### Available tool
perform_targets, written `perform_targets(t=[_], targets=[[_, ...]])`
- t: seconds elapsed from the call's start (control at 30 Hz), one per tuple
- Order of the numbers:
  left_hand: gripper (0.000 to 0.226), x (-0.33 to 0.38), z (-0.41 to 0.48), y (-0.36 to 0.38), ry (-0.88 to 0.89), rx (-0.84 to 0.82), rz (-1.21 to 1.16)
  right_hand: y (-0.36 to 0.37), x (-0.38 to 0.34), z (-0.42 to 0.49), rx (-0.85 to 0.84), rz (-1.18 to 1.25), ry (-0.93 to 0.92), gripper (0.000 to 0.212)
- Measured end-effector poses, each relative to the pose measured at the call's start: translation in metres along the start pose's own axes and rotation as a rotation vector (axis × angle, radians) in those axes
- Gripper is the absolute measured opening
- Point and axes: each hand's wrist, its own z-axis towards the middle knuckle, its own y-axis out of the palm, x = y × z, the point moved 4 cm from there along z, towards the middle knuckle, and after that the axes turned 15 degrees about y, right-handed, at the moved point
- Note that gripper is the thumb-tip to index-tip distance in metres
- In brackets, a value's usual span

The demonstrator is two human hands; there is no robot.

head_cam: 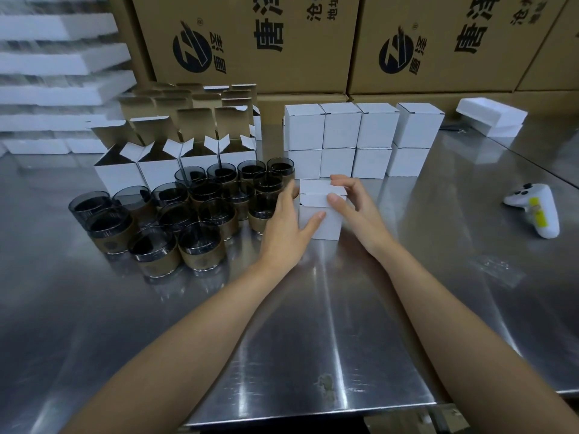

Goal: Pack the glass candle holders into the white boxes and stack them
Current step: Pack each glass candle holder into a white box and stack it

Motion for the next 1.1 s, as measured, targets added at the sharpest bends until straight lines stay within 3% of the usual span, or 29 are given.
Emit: perform_targets(t=[0.1, 0.4, 0.53, 0.63, 0.77, 0.97, 1.1], targets=[[0.086, -0.001, 0.0, 0.0, -0.019, -0.02, -0.002, 0.002, 0.0, 0.001, 0.046, -0.028, -0.039, 0.019], [0.068, 0.0, -0.002, 0.001, 0.015, -0.072, 0.086, 0.005, -0.006, -0.003, 0.038, -0.204, -0.086, 0.017], [0.044, 0.004, -0.003, -0.001, 0.033, -0.043, 0.035, 0.01, -0.005, -0.001, 0.006, -0.02, 0.054, 0.021], [0.036, 0.003, -0.001, -0.002, 0.038, -0.01, 0.006, 0.015, -0.004, 0.002, 0.075, 0.138, 0.147, 0.031], [0.03, 0.0, 0.003, 0.001, -0.021, 0.006, -0.012, 0.022, -0.007, 0.003, 0.129, 0.205, 0.21, 0.016], [0.036, 0.007, -0.003, 0.001, 0.025, -0.002, -0.033, 0.006, -0.004, -0.004, -0.131, 0.004, 0.118, 0.015], [0.037, 0.011, -0.002, -0.001, 0.033, -0.008, -0.058, -0.001, 0.001, -0.006, -0.065, -0.17, 0.003, 0.03]])
